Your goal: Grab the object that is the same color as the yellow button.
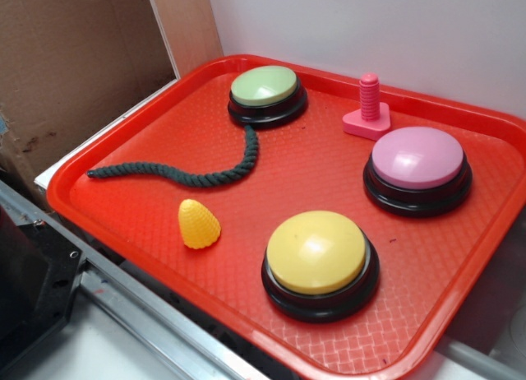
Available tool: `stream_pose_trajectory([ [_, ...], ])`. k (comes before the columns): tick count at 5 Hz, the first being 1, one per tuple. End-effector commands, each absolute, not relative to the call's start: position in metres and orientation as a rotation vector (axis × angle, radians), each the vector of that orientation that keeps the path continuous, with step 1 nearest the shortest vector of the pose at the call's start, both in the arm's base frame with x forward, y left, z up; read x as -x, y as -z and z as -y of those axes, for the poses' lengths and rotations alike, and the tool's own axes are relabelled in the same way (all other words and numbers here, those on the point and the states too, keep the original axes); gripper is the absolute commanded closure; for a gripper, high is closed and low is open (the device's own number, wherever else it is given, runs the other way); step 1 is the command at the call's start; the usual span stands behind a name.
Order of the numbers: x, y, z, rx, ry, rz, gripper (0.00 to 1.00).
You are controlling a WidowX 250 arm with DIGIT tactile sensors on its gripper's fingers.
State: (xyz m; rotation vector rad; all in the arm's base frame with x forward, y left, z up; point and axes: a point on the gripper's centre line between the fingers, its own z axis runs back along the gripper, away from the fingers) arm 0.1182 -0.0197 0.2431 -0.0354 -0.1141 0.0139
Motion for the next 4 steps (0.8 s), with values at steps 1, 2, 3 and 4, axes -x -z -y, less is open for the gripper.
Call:
stream_pose_trajectory([
  [1,-0.118,-0.243,0.020,0.035,-0.014,0.114,0.00],
  [2,-0.147,-0.244,0.041,0.022,0.080,0.139,0.00],
  [3,-0.159,-0.248,0.063,0.020,0.160,0.170,0.00],
  [4,-0.171,-0.244,0.089,0.008,0.251,0.156,0.00],
])
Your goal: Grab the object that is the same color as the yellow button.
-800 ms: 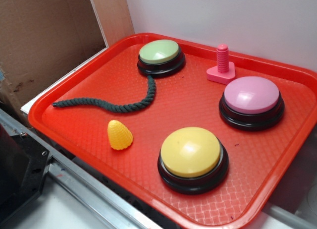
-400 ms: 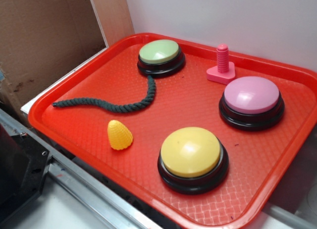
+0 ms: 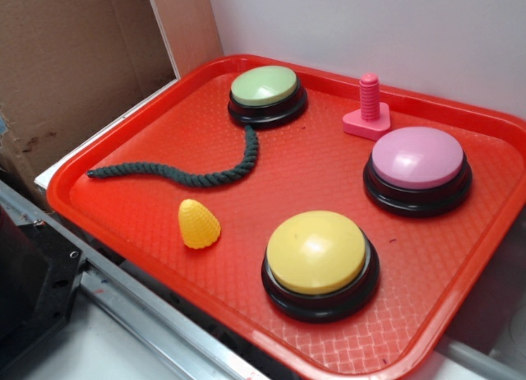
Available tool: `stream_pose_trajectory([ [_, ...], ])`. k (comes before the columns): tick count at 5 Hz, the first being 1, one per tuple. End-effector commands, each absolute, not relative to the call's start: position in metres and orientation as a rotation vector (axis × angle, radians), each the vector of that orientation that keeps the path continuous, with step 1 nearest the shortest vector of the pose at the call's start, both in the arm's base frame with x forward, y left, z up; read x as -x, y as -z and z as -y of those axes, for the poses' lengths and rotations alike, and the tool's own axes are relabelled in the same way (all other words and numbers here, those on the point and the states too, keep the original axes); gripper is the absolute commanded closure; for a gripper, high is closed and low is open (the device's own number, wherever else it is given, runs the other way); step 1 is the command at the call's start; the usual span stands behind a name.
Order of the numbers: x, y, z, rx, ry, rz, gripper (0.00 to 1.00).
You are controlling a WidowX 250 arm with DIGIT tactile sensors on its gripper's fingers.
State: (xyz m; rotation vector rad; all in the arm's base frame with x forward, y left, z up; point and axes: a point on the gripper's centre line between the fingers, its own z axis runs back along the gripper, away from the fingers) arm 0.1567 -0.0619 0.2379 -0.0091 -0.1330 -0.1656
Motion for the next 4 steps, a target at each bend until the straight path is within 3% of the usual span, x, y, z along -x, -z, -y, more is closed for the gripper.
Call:
stream_pose_trajectory([
  [1,-0.167,-0.207,0.088,-0.020,0.382,0.006,0.00],
  [2,-0.156,-0.158,0.052,0.074,0.343,-0.073,0.00],
  [4,-0.168,-0.075,0.060,0.179,0.478,-0.079,0.00],
])
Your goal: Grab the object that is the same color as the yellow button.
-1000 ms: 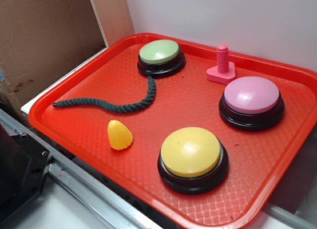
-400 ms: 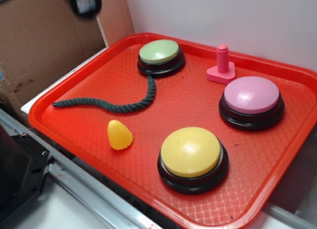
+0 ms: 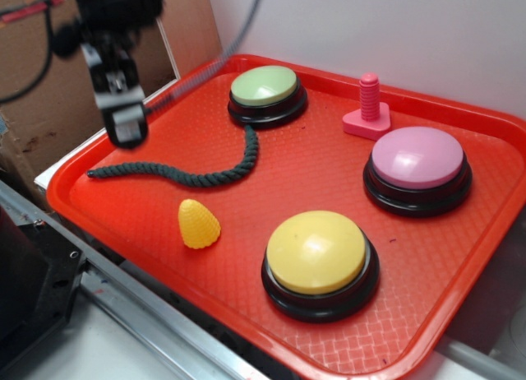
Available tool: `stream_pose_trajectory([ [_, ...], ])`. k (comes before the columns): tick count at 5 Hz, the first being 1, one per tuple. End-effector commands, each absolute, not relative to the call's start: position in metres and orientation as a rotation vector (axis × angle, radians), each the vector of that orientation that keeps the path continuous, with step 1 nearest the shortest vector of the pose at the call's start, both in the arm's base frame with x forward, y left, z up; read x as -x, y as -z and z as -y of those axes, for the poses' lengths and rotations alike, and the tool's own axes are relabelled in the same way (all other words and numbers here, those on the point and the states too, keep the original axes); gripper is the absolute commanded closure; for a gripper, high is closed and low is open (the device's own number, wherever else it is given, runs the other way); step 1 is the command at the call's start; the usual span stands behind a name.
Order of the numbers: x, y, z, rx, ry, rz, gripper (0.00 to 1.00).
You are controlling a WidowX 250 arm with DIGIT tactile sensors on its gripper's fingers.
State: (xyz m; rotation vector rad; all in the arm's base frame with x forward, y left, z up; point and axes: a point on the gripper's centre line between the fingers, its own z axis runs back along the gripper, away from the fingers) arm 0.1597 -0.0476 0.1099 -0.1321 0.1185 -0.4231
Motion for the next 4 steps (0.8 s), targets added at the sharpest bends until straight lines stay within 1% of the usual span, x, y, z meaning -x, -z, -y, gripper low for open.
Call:
stream_pose_trajectory([
  [1,-0.177,-0.045,0.087,0.188,0.574,-0.080,0.00],
  [3,-0.172,-0.030,0.102,0.174,0.611,-0.150,0.00],
  [4,-0.168,-0.031,0.099,0.166,0.595,-0.162,0.00],
])
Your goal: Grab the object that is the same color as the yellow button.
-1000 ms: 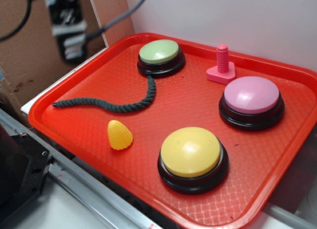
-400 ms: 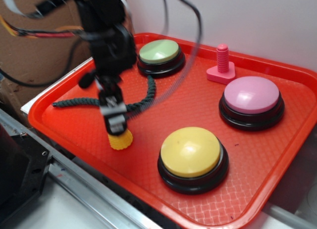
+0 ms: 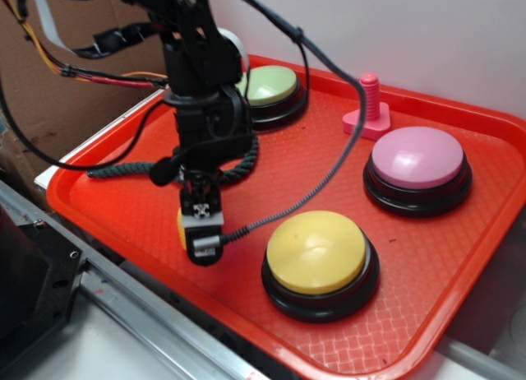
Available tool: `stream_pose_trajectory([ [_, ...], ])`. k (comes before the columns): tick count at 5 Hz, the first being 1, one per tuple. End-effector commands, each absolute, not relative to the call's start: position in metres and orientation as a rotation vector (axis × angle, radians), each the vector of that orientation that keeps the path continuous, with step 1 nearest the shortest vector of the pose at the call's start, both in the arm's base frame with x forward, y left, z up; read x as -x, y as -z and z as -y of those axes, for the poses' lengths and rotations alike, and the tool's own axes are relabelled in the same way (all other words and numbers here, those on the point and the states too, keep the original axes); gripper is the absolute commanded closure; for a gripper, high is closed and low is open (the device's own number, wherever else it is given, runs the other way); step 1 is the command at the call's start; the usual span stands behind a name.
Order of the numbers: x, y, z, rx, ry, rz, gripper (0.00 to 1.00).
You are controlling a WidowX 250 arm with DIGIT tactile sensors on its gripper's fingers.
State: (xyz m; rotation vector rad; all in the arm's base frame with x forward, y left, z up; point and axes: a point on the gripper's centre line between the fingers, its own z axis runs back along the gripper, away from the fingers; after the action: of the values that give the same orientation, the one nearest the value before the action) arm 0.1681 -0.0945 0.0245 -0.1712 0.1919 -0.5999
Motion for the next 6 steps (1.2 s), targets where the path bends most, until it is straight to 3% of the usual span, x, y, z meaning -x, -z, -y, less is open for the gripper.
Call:
stream_pose_trajectory([
  [1,-0.168,-0.031,0.092,0.135,0.571,-0.175,0.00],
  [2,-0.166,-0.026,0.094,0.109,0.568,-0.225,0.00],
  [3,-0.161,-0.018,0.102,0.088,0.537,-0.251,0.09],
  [4,-0.159,-0.007,0.111,0.020,0.497,-0.337,1.00],
  [5,-0.160,-0.008,0.115,0.008,0.496,-0.352,1.00],
  [6,-0.165,-0.032,0.115,0.024,0.498,-0.303,1.00],
])
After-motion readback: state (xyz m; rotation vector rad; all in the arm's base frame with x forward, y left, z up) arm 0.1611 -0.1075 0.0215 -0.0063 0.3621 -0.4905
